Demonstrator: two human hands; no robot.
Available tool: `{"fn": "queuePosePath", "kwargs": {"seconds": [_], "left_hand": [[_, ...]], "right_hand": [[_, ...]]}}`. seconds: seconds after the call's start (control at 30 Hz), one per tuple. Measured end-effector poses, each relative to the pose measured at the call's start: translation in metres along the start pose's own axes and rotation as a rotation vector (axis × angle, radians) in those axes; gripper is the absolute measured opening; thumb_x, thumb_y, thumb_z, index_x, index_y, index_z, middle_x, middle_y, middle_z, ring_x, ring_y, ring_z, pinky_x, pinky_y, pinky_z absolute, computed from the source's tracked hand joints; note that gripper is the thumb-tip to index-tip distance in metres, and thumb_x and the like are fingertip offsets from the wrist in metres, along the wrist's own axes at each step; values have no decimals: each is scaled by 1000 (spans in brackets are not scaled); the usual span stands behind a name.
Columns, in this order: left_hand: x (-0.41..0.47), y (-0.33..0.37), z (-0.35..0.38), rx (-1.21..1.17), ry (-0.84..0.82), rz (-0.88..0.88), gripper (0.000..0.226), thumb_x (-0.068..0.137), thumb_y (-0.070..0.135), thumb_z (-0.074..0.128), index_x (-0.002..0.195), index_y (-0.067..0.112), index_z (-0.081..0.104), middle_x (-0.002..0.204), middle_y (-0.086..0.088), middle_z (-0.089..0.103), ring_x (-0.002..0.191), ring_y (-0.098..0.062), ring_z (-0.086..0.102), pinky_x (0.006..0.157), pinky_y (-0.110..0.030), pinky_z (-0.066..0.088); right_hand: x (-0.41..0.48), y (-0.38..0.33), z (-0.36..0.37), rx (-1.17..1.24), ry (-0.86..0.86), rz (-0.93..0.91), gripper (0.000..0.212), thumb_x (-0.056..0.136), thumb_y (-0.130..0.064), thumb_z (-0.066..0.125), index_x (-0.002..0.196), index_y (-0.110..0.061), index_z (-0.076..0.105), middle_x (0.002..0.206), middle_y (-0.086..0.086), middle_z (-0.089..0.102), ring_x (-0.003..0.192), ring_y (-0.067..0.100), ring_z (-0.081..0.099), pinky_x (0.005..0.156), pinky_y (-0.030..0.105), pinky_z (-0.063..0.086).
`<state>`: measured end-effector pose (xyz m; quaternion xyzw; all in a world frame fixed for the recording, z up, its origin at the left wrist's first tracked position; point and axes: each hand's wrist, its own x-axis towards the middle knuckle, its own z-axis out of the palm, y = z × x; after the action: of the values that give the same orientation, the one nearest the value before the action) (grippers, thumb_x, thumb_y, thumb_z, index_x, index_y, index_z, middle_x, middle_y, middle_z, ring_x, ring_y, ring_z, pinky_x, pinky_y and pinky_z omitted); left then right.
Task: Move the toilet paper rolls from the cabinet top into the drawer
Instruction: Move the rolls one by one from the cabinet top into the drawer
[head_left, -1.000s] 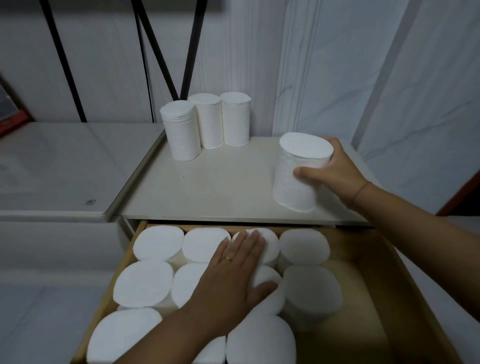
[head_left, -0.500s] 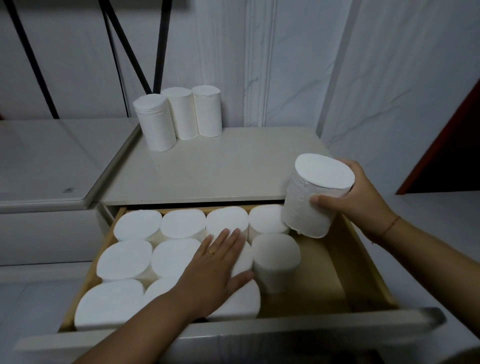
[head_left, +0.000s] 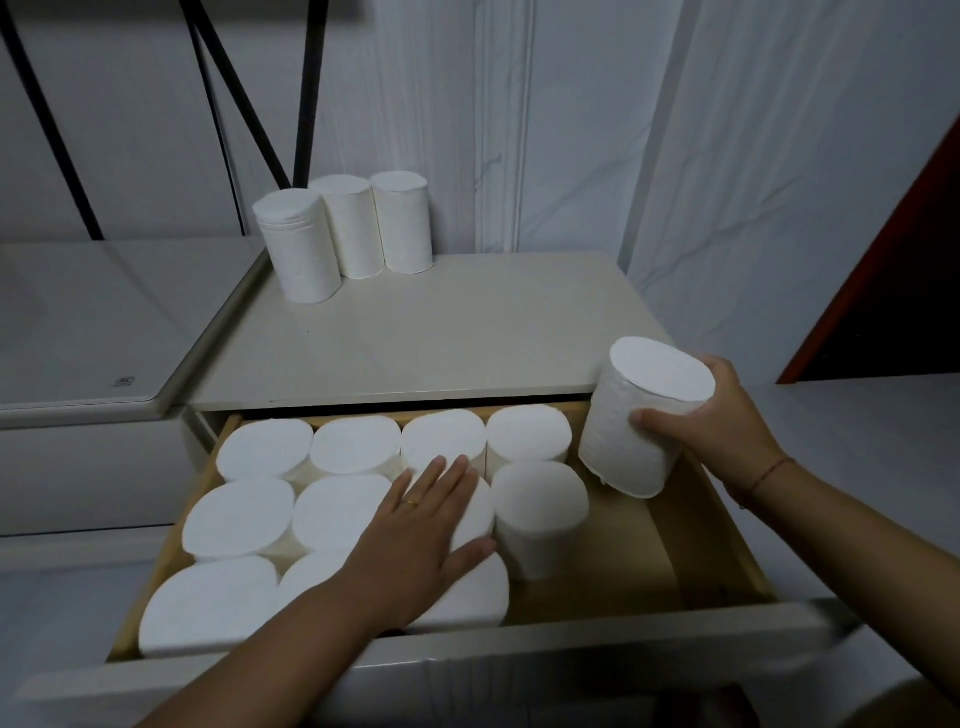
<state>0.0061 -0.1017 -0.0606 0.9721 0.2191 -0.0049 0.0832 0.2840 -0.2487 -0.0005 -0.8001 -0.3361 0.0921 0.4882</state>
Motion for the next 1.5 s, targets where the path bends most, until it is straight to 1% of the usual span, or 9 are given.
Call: {"fn": "queuePosePath", "kwargs": {"seconds": [0.33,0.53,0.63,0.73,0.9,1.0,1.13,1.23,1.5], "left_hand": [[2,0,1,-3,-13,1,81,81,72,-3,149,30,-12,149,15,-26,141,-7,-25,119,-33,-11],[4,1,0,-9,-20,1,81,80,72,-1,149,30,-13,150,13,-26,141,-8,-25,119,-35,-11],[3,2,-1,-13,-24,-4,80,80,72,-2,148,31,-15,149,14,-27,140,-8,-26,119,-34,-12],[3,2,-1,-5,-28,-3,79,82,71,0,148,30,-14,150,14,-26,141,-8,-25,119,-35,-11],[3,2,-1,-4,-26,-6,80,81,71,-1,148,30,-13,149,14,-26,141,-8,-25,119,-35,-12],[3,2,-1,-7,-26,-5,82,79,72,-4,148,31,-13,149,15,-26,141,-8,-26,118,-34,-13],[4,2,-1,-11,-25,2,81,79,72,-3,149,31,-13,150,15,-25,141,-8,-25,118,-34,-12],[3,1,-1,-25,-24,-4,79,82,71,0,149,31,-12,151,14,-25,141,-8,-25,118,-34,-13],[3,3,-3,4,-37,2,82,77,72,-7,148,30,-14,151,13,-26,142,-9,-24,120,-37,-9]], "right_hand": [[-15,35,35,-259,-239,46,76,55,-19,89,114,-14,41,124,8,45,109,20,46,73,25,44],[-13,41,36,-398,-396,7,86,57,-18,88,123,-7,34,128,13,43,119,24,44,89,32,48],[-6,37,30,-351,-519,-16,87,61,-16,87,129,-9,32,129,2,39,120,18,40,92,28,46],[1,30,22,-196,-571,91,65,74,-33,76,126,-25,37,112,-17,38,107,11,44,76,17,44],[9,25,28,-196,-597,177,39,95,-38,45,132,-25,43,124,4,47,100,15,48,73,22,42],[10,23,27,-244,-655,215,38,95,-32,47,131,-20,45,120,8,51,104,21,48,80,29,46],[13,20,20,-293,-743,283,30,93,-33,52,121,-24,46,100,-2,49,93,17,49,73,25,48],[13,19,13,-270,-809,336,31,91,-31,55,119,-25,45,104,1,49,94,19,50,85,33,51],[-4,14,-6,-182,-1060,503,43,85,-27,62,125,-31,48,122,9,50,110,29,52,83,34,55]]}}
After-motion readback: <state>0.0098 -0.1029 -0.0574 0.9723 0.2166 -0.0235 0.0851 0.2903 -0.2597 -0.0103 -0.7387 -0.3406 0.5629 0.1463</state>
